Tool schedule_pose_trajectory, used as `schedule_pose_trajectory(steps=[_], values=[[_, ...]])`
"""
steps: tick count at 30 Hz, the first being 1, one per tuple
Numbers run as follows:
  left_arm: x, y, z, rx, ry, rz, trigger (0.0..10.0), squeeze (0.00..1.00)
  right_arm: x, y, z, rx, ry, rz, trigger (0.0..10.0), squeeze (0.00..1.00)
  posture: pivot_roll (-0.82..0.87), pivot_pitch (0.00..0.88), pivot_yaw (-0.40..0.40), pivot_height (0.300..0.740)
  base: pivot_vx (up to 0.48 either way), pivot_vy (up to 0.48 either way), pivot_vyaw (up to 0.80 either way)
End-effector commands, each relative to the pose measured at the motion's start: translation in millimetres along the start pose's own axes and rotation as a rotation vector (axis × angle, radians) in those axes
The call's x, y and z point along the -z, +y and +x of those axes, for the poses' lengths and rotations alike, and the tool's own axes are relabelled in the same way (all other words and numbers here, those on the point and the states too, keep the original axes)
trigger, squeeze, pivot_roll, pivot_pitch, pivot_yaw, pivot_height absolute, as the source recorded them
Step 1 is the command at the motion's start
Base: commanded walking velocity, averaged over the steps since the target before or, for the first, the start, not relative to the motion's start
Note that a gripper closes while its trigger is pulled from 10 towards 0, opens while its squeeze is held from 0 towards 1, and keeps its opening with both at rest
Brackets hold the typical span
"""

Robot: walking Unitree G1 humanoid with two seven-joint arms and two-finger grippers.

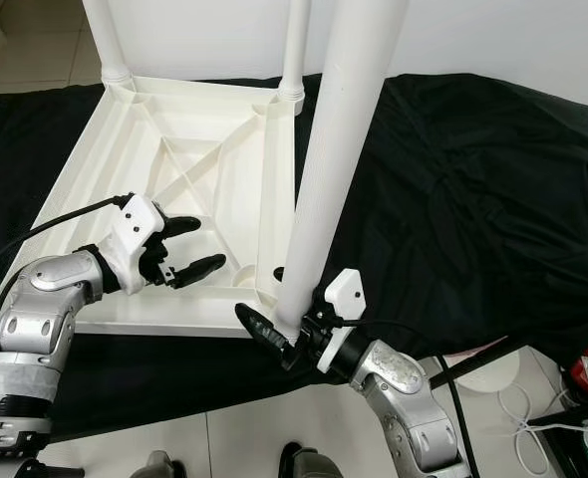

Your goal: Building children table

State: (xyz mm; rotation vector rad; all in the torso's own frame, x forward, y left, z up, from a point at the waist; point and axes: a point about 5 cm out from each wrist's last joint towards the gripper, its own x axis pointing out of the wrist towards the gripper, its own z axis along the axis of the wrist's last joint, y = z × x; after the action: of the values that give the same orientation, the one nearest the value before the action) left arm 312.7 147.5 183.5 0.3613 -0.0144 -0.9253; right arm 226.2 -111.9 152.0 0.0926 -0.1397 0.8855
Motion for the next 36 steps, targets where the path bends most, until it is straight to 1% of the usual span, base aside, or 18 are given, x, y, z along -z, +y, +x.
schedule_pose_trajectory(steps=[1, 2, 3, 4, 5, 6, 7, 8, 9, 10, 11, 14, 22, 24, 27, 30, 33, 36], values=[[0, -0.4, 1.2, -0.048, -0.007, 0.0, 10.0, 0.0, 0, -7.9, -9.6, 0.053, 0.018, -0.02, 10.0, 0.0, 0.02, 0.151, -0.033, 0.74, 0.0, 0.0, 0.0], [0, -0.4, 1.2, -0.048, -0.007, 0.0, 10.0, 0.0, 0, -7.9, -9.6, 0.053, 0.018, -0.02, 10.0, 0.0, 0.02, 0.151, -0.033, 0.74, 0.0, 0.0, 0.0], [0, -1.4, 2.5, -0.035, -0.008, -0.002, 10.0, 0.0, -1, -15.6, -15.4, 0.083, 0.027, -0.038, 10.0, 0.0, 0.02, 0.151, -0.033, 0.74, 0.0, 0.0, 0.0], [0, -1.4, 2.5, -0.035, -0.008, -0.002, 10.0, 0.0, -1, -15.6, -15.4, 0.083, 0.027, -0.038, 10.0, 0.0, 0.02, 0.151, -0.033, 0.74, 0.0, 0.0, 0.0], [0, -3.2, 3.9, -0.018, -0.013, -0.003, 10.0, 0.0, -3, -25.1, -20.7, 0.118, 0.033, -0.059, 10.0, 0.0, 0.02, 0.151, -0.033, 0.74, 0.0, 0.0, 0.0], [0, -3.2, 3.9, -0.018, -0.013, -0.003, 10.0, 0.0, -3, -25.1, -20.7, 0.118, 0.033, -0.059, 10.0, 0.0, 0.02, 0.151, -0.033, 0.74, 0.0, 0.0, 0.0], [-1, -5.6, 5.2, -0.002, -0.019, -0.006, 10.0, 0.0, -6, -32.7, -24.7, 0.143, 0.035, -0.07, 10.0, 0.0, 0.01, 0.147, -0.029, 0.74, 0.0, 0.0, 0.0], [-1, -5.6, 5.2, -0.002, -0.019, -0.006, 10.0, 0.0, -6, -32.7, -24.7, 0.143, 0.035, -0.07, 10.0, 0.0, 0.01, 0.147, -0.029, 0.74, 0.0, 0.0, 0.0], [-1, -8.6, 6.0, 0.011, -0.024, -0.007, 10.0, 0.0, -9, -41.0, -28.4, 0.174, 0.035, -0.088, 10.0, 0.0, 0.01, 0.144, -0.034, 0.74, 0.0, 0.0, 0.0], [-1, -8.6, 6.0, 0.011, -0.024, -0.007, 10.0, 0.0, -9, -41.0, -28.4, 0.174, 0.035, -0.088, 10.0, 0.0, 0.01, 0.144, -0.034, 0.74, 0.0, 0.0, 0.0], [-1, -10.5, 6.4, 0.018, -0.026, -0.008, 10.0, 0.0, -11, -46.1, -31.0, 0.195, 0.034, -0.098, 10.0, 0.0, 0.01, 0.144, -0.034, 0.74, 0.0, 0.0, 0.0], [0, -12.7, 6.4, 0.021, -0.025, -0.009, 10.0, 0.0, -13, -49.7, -34.4, 0.214, 0.037, -0.109, 10.0, 0.0, 0.01, 0.139, -0.041, 0.74, 0.0, 0.0, 0.0], [2, -16.4, 4.5, 0.027, -0.023, -0.019, 10.0, 0.0, -11, -48.2, -42.0, 0.239, 0.053, -0.104, 10.0, 0.0, 0.02, 0.136, -0.052, 0.74, 0.0, 0.0, 0.0], [4, -19.0, 3.7, 0.038, -0.021, -0.024, 10.0, 0.0, -14, -62.6, -57.2, 0.316, 0.069, -0.136, 10.0, 0.0, 0.01, 0.134, -0.048, 0.74, 0.0, 0.0, 0.0], [4, -19.6, 4.0, 0.042, -0.021, -0.022, 10.0, 0.0, -15, -64.3, -58.8, 0.319, 0.073, -0.148, 10.0, 0.0, 0.01, 0.134, -0.048, 0.74, 0.0, 0.0, 0.0], [2, -21.1, 6.6, 0.051, -0.028, -0.024, 10.0, 0.0, -14, -67.7, -56.5, 0.34, 0.061, -0.144, 10.0, 0.0, 0.0, 0.135, -0.042, 0.74, 0.0, 0.0, 0.0], [0, -22.7, 8.9, 0.066, -0.037, -0.03, 10.0, 0.0, -13, -73.9, -50.1, 0.398, 0.036, -0.141, 10.0, 0.0, 0.0, 0.139, -0.034, 0.74, 0.0, 0.0, 0.0], [1, -24.6, 8.2, 0.082, -0.037, -0.039, 10.0, 0.0, -13, -73.2, -48.5, 0.391, 0.036, -0.136, 10.0, 0.0, 0.0, 0.141, -0.036, 0.74, 0.0, 0.0, 0.0]])
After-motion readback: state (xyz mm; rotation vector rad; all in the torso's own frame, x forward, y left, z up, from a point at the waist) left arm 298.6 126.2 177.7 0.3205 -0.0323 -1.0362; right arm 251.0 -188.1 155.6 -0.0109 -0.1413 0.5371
